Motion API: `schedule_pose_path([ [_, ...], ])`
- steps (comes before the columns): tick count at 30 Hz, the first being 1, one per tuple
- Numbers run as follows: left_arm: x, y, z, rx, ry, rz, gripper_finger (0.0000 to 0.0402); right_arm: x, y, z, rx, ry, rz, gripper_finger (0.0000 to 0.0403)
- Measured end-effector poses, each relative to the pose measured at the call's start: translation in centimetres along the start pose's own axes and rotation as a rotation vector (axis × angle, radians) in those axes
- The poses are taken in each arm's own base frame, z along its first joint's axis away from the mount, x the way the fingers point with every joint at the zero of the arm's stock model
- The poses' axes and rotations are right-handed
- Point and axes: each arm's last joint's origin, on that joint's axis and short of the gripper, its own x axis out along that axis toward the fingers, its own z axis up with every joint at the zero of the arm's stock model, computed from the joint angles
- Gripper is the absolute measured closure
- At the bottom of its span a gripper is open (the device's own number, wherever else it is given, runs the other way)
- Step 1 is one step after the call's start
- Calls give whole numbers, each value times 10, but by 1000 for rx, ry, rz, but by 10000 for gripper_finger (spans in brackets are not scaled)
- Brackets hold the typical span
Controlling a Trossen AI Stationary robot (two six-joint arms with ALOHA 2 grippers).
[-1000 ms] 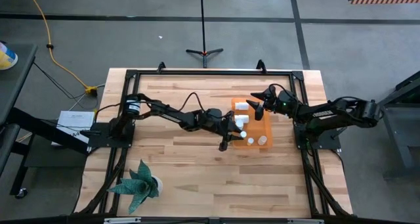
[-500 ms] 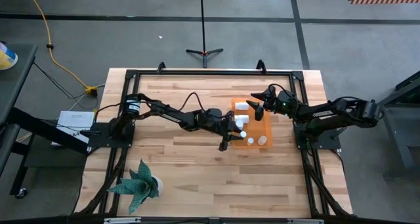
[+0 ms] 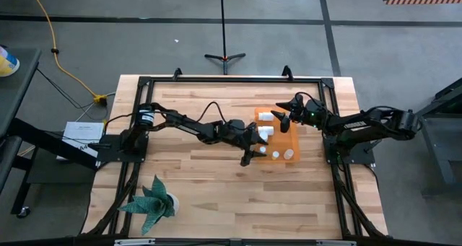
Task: Pick and place pill bottles into a basket
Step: Return to Home Position
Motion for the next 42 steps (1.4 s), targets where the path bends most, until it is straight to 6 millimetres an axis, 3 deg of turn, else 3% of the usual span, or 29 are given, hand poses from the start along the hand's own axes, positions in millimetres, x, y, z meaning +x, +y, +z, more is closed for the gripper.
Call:
schedule_pose_path([
  [6,-5,-1,12,89,-35,9,84,0,0,0,0,2,0,183],
  [12,-25,-3,40,99,-18,63,83,0,0,-1,0,7,-1,183],
  [14,-36,0,47,99,44,81,101,0,0,-1,0,7,0,183],
  [19,-70,21,28,-41,270,49,167,0,0,-1,1,11,0,182],
  [22,-90,21,28,-74,210,25,210,0,0,-2,1,23,-2,183],
  [28,-132,0,19,-35,82,85,298,0,-1,-5,3,53,-7,183],
  [34,-190,-28,-1,2,-83,161,375,-1,-1,-6,5,60,-8,183],
  [42,-259,-66,-31,-56,-217,250,367,-1,1,-3,-3,40,50,183],
])
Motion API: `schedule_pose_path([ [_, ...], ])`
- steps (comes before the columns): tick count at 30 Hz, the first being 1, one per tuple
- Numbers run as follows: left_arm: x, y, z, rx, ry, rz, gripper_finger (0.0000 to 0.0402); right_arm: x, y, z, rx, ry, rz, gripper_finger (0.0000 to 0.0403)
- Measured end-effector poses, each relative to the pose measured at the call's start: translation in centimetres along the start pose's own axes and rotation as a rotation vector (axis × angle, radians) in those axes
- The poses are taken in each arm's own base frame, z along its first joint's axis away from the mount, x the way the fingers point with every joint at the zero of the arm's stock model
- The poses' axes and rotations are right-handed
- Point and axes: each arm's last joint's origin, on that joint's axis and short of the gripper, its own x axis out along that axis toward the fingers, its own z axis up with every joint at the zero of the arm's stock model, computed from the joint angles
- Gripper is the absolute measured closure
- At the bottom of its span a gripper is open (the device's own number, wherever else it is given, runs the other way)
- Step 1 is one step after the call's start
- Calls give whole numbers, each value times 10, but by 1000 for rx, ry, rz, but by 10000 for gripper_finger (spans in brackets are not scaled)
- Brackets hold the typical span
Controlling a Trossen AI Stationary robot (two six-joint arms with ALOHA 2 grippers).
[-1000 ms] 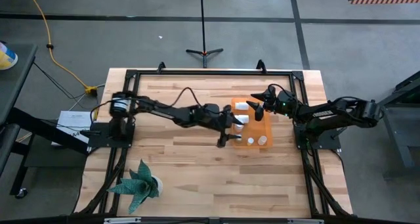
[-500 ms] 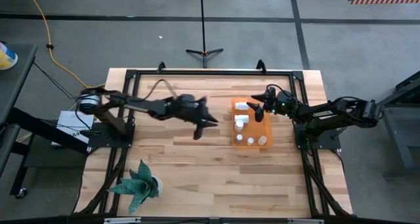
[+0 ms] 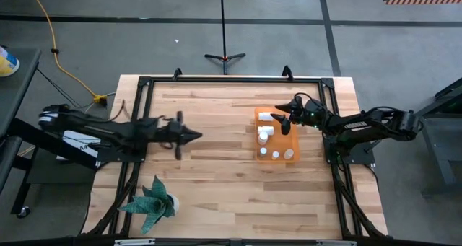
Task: Pick and place pill bottles into a basket
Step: Return to Home Position
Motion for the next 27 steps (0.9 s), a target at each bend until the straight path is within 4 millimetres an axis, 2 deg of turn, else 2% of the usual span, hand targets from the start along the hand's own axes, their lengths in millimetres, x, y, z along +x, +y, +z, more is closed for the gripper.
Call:
schedule_pose_path([
  [3,-22,-7,-7,4,-58,32,360,0,1,4,-7,-38,18,183],
  [5,-33,-9,-12,18,-77,25,369,-1,3,9,-15,-78,48,183],
  [10,-51,-8,-27,6,-88,74,380,-13,8,14,-31,-193,156,183],
  [13,-57,-7,-30,-19,-105,96,371,-27,5,2,26,-218,106,183],
  [16,-61,-4,-32,-30,-92,123,365,-31,8,-1,40,-163,131,183],
  [22,-65,-3,-37,-20,-42,137,379,-44,23,13,12,-274,244,183],
  [27,-66,-2,-38,-56,-37,150,369,-53,39,11,1,-273,269,183],
])
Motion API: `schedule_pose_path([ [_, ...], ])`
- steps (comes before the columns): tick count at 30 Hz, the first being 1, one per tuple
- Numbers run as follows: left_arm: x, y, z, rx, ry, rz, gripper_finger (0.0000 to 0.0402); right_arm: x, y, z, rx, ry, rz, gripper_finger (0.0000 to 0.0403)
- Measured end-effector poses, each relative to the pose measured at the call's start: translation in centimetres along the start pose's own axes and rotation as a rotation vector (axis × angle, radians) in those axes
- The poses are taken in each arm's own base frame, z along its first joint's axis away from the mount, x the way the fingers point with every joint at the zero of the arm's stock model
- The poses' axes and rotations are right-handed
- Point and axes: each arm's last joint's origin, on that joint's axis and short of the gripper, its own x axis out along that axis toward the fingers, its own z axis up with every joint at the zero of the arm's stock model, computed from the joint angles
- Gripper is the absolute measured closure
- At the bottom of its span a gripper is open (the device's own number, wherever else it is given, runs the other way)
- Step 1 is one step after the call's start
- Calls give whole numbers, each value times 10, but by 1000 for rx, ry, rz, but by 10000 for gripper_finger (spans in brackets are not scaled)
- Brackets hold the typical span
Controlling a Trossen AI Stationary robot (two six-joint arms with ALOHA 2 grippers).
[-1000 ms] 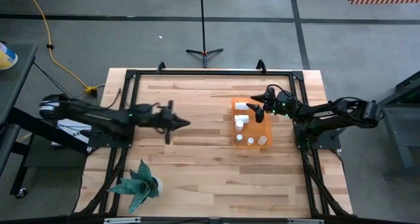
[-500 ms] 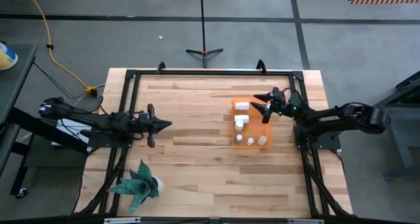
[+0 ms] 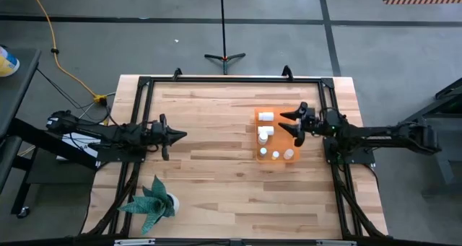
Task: Pick and place pill bottles into a basket
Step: Return to Home Position
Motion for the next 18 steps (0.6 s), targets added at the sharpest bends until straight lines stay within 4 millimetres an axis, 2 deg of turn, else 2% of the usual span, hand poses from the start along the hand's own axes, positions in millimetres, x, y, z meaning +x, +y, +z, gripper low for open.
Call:
schedule_pose_path([
  [7,0,1,-5,-19,45,21,380,-14,20,-6,-35,60,-48,183],
  [14,0,2,-6,-11,48,44,374,-31,23,-10,-19,100,-89,186],
  [18,0,2,-8,0,41,43,379,-38,26,-10,-7,98,-56,207],
])
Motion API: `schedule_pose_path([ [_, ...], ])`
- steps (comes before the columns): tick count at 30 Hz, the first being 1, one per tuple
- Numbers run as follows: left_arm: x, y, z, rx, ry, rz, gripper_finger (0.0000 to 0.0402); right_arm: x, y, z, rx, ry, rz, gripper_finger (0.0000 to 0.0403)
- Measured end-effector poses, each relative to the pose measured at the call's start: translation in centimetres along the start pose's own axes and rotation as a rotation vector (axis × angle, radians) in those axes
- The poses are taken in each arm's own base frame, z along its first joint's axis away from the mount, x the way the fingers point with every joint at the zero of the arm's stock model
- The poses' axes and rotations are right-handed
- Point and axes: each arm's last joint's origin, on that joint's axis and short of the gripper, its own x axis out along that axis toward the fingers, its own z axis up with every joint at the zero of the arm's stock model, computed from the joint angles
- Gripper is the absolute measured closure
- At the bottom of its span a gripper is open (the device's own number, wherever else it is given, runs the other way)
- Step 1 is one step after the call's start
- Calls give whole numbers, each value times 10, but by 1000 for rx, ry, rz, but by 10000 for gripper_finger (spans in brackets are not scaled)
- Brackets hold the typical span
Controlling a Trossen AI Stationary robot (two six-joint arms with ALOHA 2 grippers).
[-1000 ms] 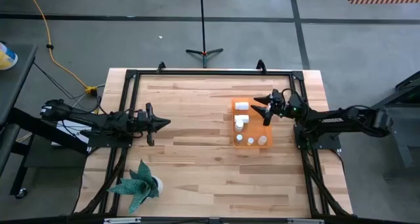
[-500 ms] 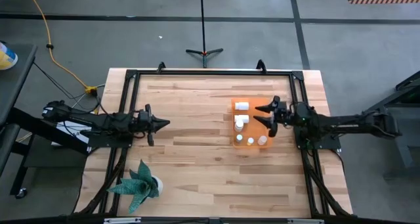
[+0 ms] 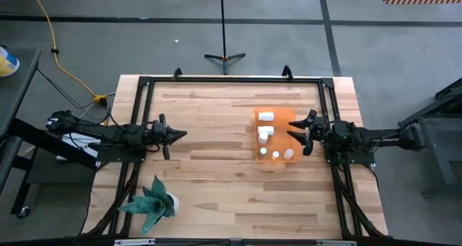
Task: Pick and place pill bottles into a basket
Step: Return to Home Position
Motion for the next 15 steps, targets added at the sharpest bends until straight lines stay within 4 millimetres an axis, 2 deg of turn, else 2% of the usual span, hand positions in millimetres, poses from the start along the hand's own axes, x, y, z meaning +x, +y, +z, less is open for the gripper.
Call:
schedule_pose_path([
  [6,-1,-2,12,63,-117,-31,378,-11,4,9,-78,-49,3,253],
  [11,-1,-1,11,93,-108,-13,379,-19,2,10,-144,49,-74,285],
  [15,-2,-2,18,99,-96,-18,379,-20,2,12,-124,59,-74,308],
])
